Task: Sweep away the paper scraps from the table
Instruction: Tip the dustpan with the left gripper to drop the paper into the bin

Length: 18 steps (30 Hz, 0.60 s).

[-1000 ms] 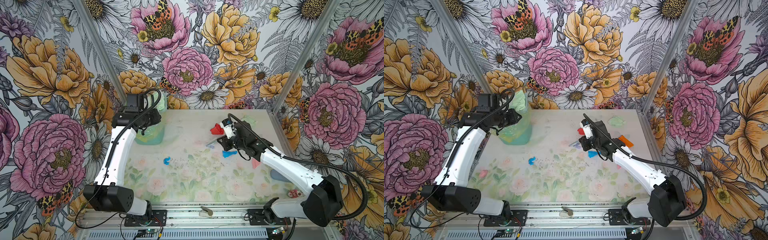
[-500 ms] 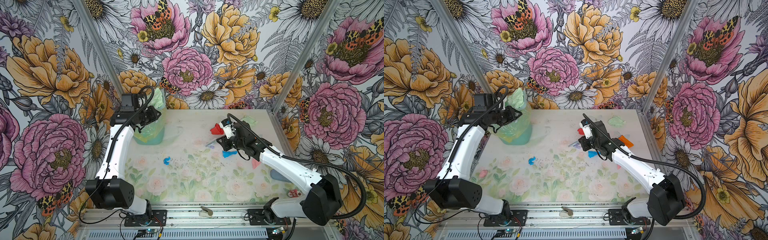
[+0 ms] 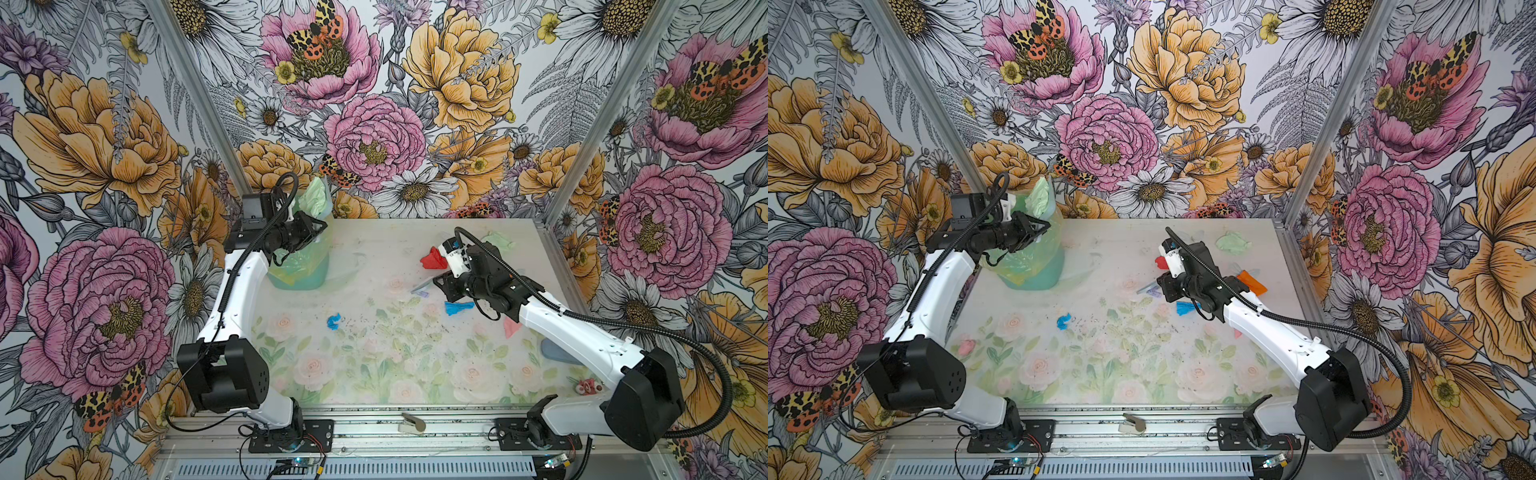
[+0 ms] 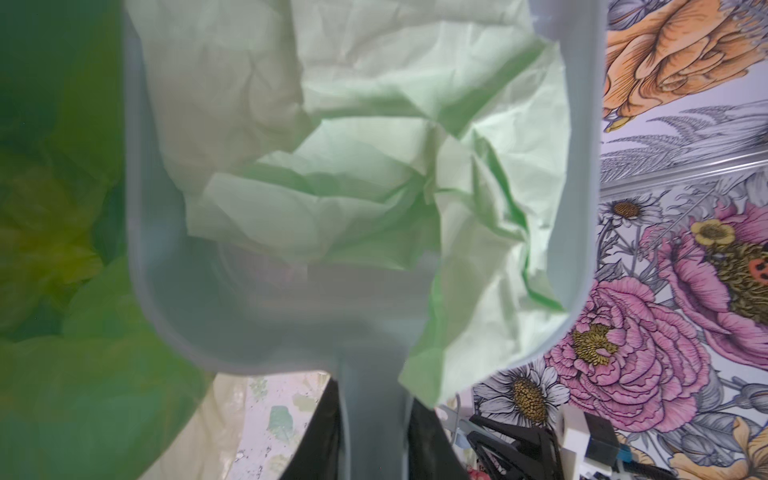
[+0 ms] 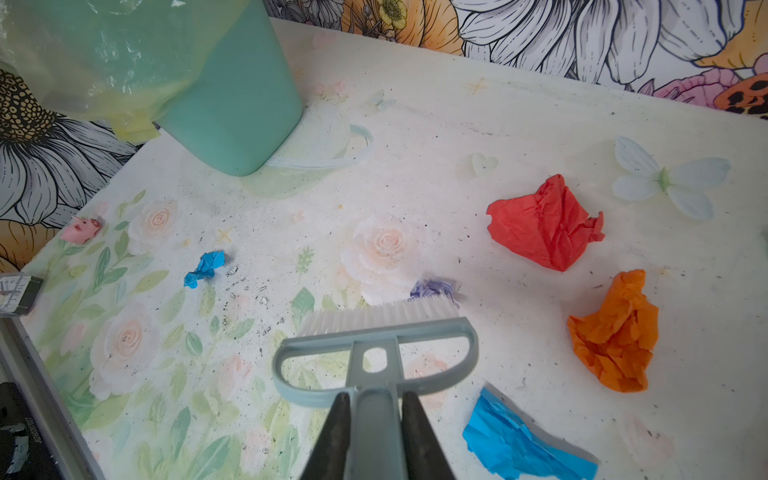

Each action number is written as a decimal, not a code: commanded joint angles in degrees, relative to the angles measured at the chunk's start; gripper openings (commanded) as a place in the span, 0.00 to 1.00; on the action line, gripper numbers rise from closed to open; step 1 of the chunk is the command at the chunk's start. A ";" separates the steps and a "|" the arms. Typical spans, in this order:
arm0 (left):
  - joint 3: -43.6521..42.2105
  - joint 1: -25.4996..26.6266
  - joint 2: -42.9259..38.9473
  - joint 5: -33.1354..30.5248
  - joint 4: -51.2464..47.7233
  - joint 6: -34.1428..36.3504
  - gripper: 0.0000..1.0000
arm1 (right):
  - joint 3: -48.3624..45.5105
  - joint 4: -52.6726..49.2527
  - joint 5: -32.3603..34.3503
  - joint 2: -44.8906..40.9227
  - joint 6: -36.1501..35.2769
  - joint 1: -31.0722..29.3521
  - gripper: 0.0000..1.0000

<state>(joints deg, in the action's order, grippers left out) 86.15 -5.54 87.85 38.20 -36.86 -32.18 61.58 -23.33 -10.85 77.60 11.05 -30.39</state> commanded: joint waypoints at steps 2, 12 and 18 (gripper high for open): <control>-2.24 -1.15 -2.62 5.72 8.59 -5.61 0.12 | 0.05 1.66 -0.94 -0.38 0.71 0.34 0.00; -5.46 -3.13 -6.44 8.14 14.57 -10.88 0.13 | -0.12 1.68 -1.01 -0.50 1.02 0.37 0.00; -8.80 -4.64 -7.85 11.85 23.25 -18.13 0.13 | 0.20 1.70 -1.28 -0.35 1.17 0.32 0.00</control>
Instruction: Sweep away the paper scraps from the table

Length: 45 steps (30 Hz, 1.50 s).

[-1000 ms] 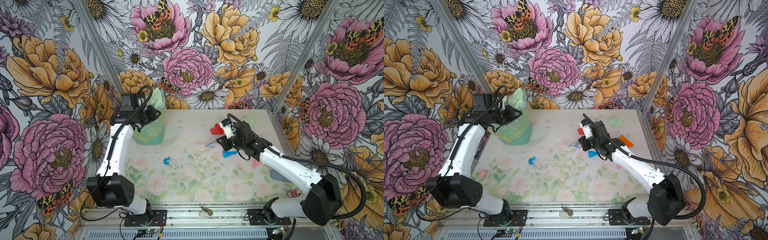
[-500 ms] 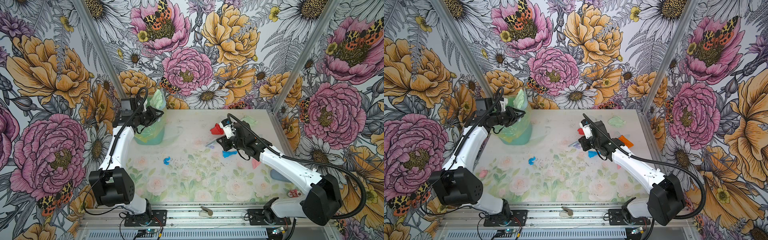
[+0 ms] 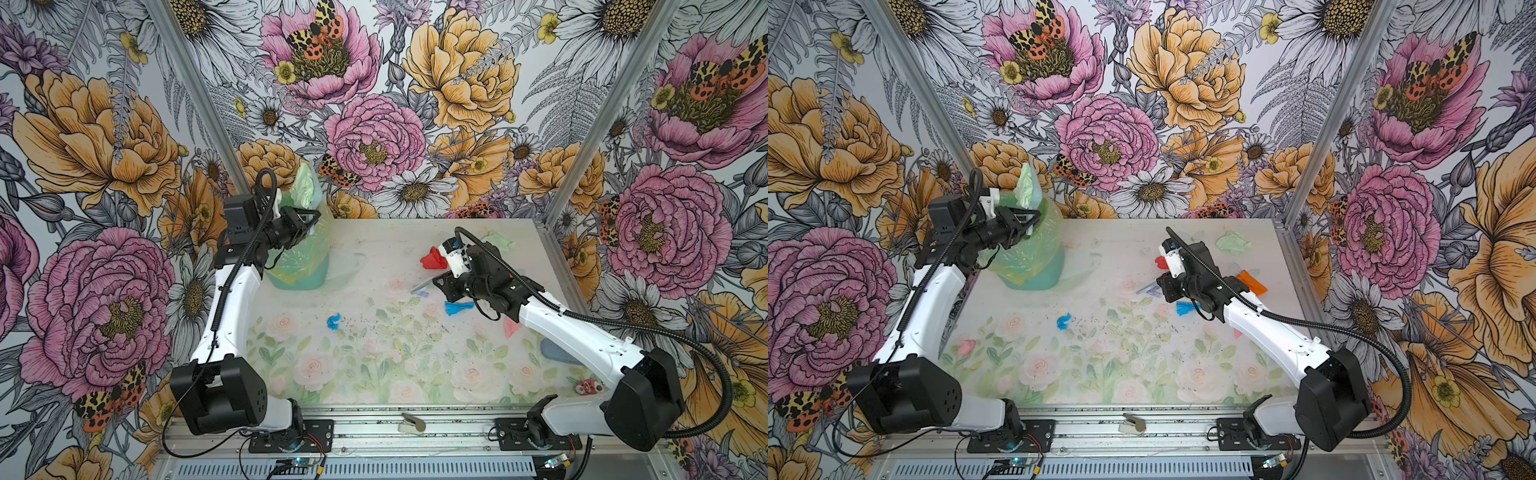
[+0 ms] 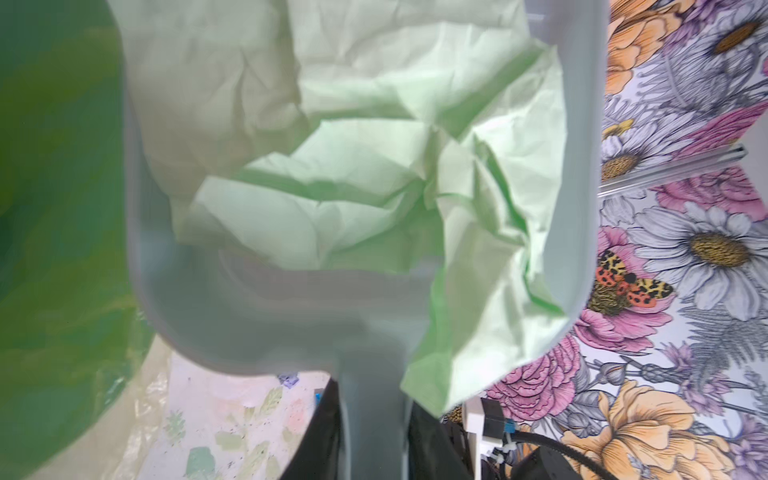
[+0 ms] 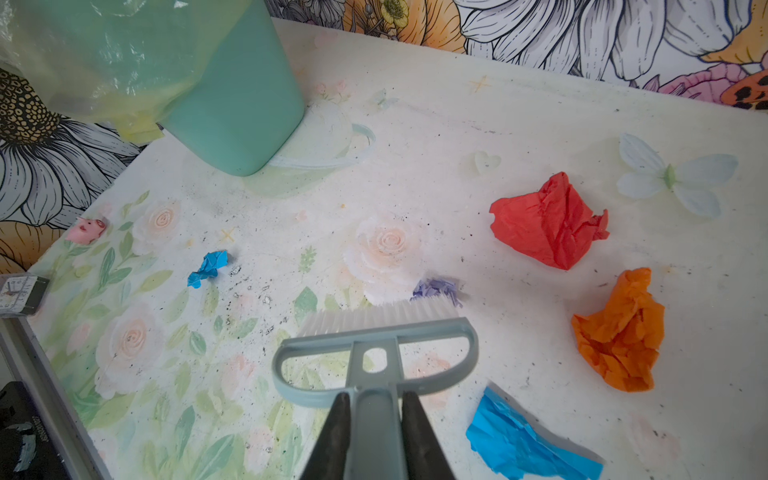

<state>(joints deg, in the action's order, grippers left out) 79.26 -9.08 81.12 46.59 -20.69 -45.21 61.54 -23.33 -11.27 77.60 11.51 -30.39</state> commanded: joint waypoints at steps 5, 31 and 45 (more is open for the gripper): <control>-3.47 -2.17 -1.57 4.36 10.29 -7.93 0.13 | 0.63 1.64 -1.08 0.33 0.71 0.21 0.00; -13.00 -4.25 -1.49 6.87 36.31 -28.38 0.13 | 1.56 1.70 -1.22 2.87 0.41 -0.11 0.00; -8.07 -0.81 -11.62 -3.46 2.67 0.10 0.13 | 5.07 2.62 -3.01 4.12 -1.88 -1.77 0.00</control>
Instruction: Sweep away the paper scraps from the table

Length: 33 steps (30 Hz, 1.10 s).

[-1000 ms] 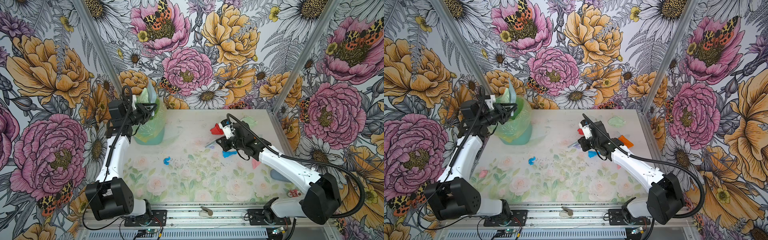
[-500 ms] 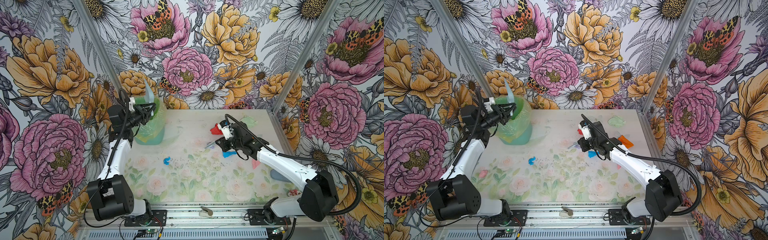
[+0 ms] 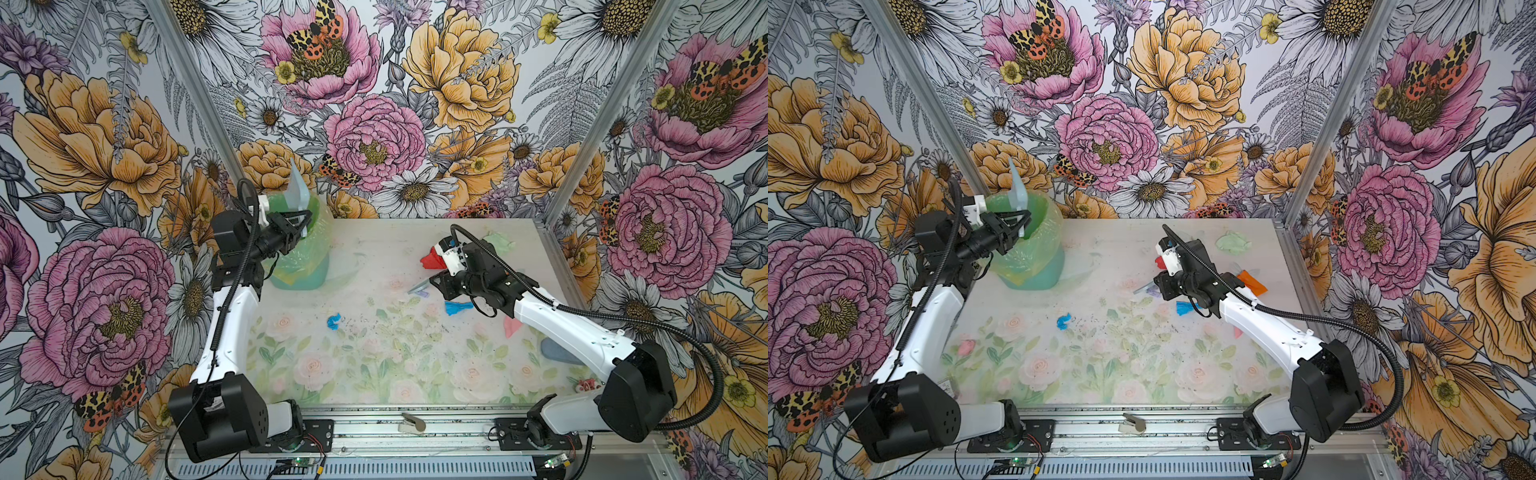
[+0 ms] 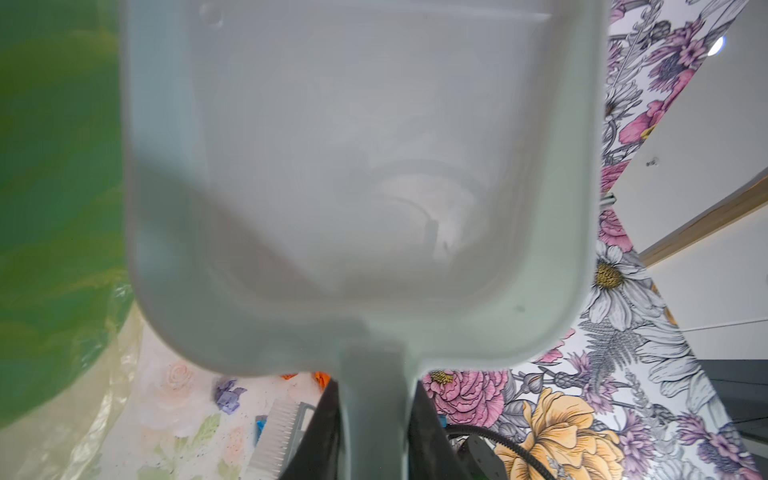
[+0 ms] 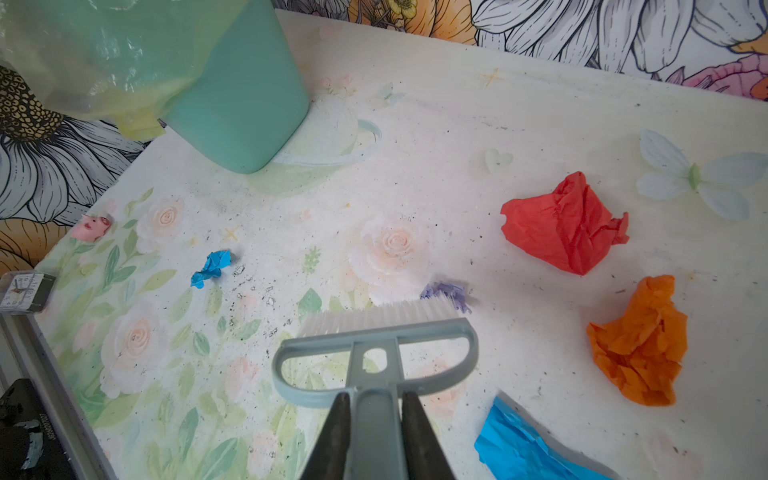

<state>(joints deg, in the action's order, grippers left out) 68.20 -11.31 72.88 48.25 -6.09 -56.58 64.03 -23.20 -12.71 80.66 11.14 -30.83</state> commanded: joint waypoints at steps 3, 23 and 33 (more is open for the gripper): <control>3.75 3.29 -6.56 -11.06 -19.56 18.15 0.13 | 2.87 5.86 -2.48 1.92 -3.16 -4.35 0.00; -6.81 8.94 -21.11 -26.80 -34.08 31.35 0.14 | -0.79 52.05 -3.12 25.11 -2.40 -24.74 0.00; -7.81 8.72 -21.20 -26.01 -34.62 32.14 0.15 | 2.64 42.29 -3.18 32.89 -5.75 -25.40 0.00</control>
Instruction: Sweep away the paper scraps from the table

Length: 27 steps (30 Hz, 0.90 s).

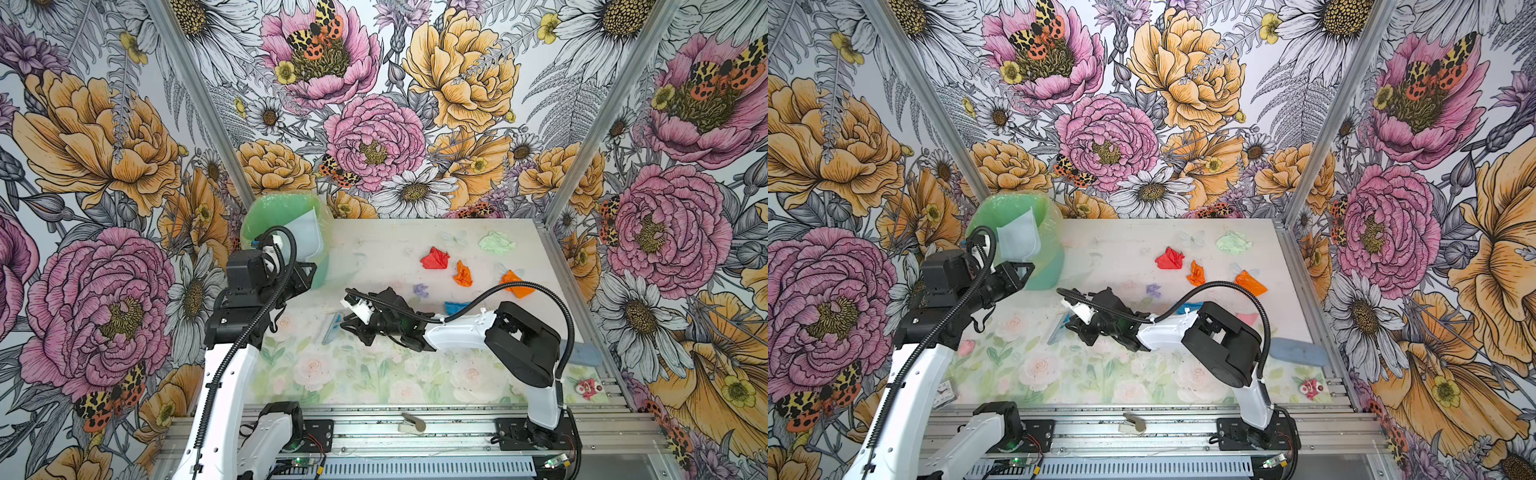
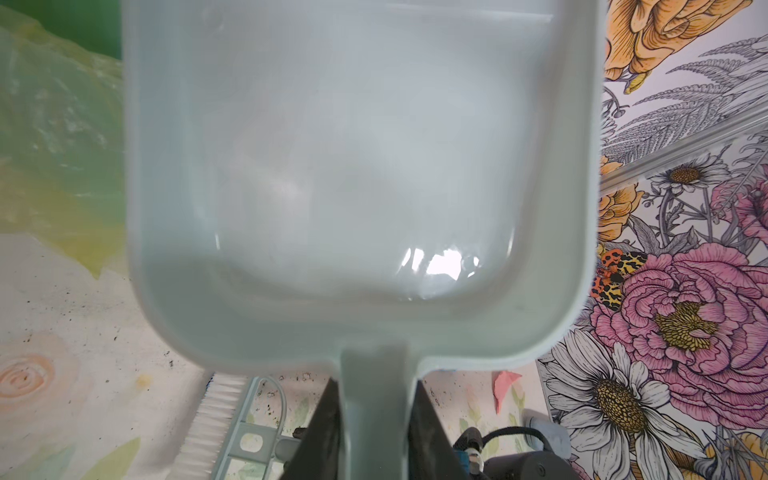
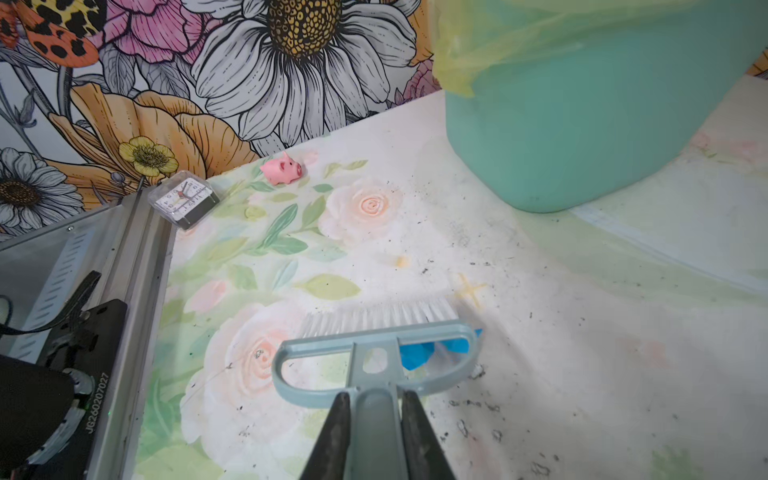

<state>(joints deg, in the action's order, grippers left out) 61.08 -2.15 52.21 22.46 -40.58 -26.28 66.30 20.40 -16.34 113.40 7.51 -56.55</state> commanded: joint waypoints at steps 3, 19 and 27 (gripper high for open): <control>-1.04 -0.18 -0.53 -0.15 -0.09 1.76 0.14 | -1.50 -3.99 0.69 -0.60 -3.06 1.49 0.00; -3.79 12.00 -0.32 -12.04 -2.31 1.81 0.14 | -9.26 -11.72 4.20 -10.92 -5.88 14.23 0.00; -5.33 22.38 2.10 -18.11 -2.31 0.73 0.13 | -8.00 -14.29 2.21 -16.96 -5.66 21.11 0.00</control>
<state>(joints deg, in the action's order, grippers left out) 56.64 18.20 53.95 8.62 -42.70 -25.34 57.36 6.98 -13.17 99.90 2.46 -37.10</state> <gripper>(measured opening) 0.214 0.204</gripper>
